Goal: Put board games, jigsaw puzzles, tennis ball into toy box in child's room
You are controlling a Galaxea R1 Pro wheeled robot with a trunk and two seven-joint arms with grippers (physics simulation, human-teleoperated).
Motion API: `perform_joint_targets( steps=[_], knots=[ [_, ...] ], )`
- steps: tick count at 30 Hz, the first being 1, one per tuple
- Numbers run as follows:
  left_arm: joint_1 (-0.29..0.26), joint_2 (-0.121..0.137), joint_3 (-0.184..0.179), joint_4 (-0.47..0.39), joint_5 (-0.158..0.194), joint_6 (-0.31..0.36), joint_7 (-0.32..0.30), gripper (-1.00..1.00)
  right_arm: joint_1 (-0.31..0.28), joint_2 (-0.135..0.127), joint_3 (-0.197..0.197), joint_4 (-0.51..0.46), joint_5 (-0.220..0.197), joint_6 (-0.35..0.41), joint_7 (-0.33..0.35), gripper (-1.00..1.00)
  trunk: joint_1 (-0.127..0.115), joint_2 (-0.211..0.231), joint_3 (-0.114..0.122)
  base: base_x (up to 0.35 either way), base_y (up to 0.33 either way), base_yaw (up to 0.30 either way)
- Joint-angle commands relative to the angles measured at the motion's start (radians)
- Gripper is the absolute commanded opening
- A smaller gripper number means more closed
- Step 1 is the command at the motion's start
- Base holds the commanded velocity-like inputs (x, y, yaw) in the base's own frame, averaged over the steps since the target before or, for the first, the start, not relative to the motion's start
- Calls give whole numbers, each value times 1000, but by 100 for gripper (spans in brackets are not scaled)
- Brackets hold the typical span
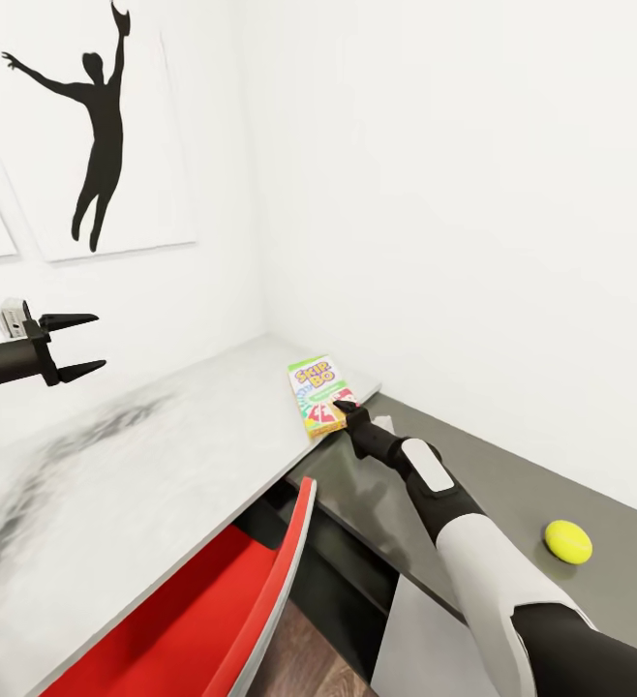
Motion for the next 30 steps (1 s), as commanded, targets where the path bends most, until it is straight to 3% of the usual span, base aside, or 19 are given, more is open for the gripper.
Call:
perform_joint_targets(
  steps=[1,30],
  knots=[
    [-2,1,-4,1,4,1,-1,100,0,0,1,-1,-6,2,-4,-100,-4,7,2,0,0,0],
    [-2,-1,-4,1,4,1,-1,100,0,-1,5,-2,-6,10,-4,-100,-115,210,93,0,0,0]
  ],
)
